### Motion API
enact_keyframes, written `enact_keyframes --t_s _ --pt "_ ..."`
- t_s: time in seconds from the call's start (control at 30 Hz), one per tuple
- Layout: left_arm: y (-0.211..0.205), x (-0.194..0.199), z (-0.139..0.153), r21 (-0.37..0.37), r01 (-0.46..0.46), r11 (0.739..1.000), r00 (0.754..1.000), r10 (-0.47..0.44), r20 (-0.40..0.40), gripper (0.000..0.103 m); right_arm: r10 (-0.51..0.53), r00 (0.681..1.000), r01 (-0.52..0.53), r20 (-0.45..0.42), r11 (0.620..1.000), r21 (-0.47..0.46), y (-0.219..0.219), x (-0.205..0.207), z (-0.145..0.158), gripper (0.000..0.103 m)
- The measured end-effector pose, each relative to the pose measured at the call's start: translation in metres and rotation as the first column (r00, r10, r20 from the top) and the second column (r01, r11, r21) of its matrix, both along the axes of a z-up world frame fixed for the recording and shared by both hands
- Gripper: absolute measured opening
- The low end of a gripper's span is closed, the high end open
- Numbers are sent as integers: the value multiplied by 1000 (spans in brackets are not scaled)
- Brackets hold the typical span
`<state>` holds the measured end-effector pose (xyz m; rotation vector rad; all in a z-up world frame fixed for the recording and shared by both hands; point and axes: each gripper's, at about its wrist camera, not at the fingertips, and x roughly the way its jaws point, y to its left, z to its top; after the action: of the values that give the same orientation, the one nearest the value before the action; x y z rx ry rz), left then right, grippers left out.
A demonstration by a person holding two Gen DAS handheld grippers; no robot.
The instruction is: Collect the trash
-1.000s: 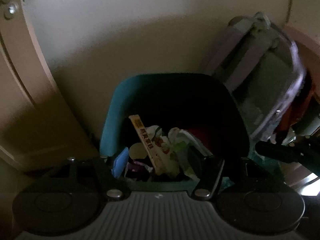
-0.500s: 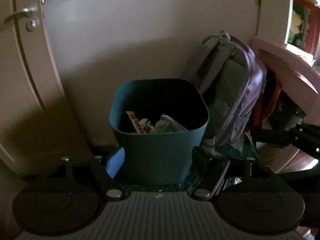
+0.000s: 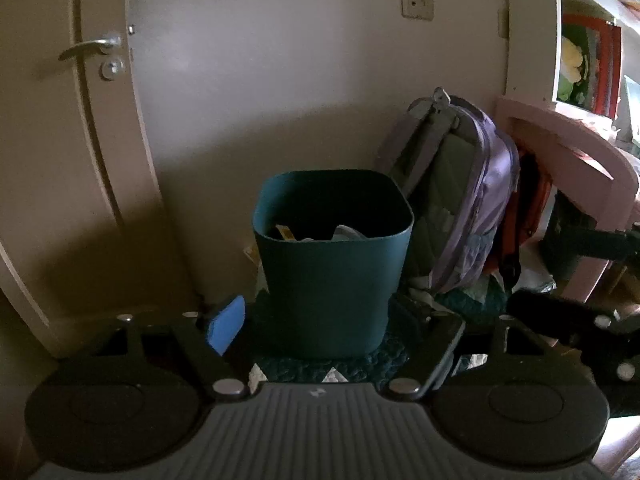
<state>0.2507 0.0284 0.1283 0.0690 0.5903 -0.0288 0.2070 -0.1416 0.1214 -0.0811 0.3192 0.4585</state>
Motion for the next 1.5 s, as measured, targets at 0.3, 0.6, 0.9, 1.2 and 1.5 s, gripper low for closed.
enact_keyframes --t_s 0.3,0.6,0.9,1.2,1.5 --pt "2 -35 0 -43 -4 999 1000 4 14 80 8 999 -9 35 999 35 0 -30 -3 103" --pt "4 -60 7 -68 -11 998 998 15 54 102 2 997 -4 82 1000 29 1 -54 5 103" --pt "2 -74 7 -65 -24 998 996 29 81 103 0 997 -3 80 999 39 -2 -59 5 103" --pt "5 -81 7 -77 -37 996 996 43 80 103 -18 996 14 85 999 47 -1 -64 4 103" --pt "7 -84 5 -83 -38 996 995 46 88 103 -34 996 28 83 997 65 -2 -65 3 103"
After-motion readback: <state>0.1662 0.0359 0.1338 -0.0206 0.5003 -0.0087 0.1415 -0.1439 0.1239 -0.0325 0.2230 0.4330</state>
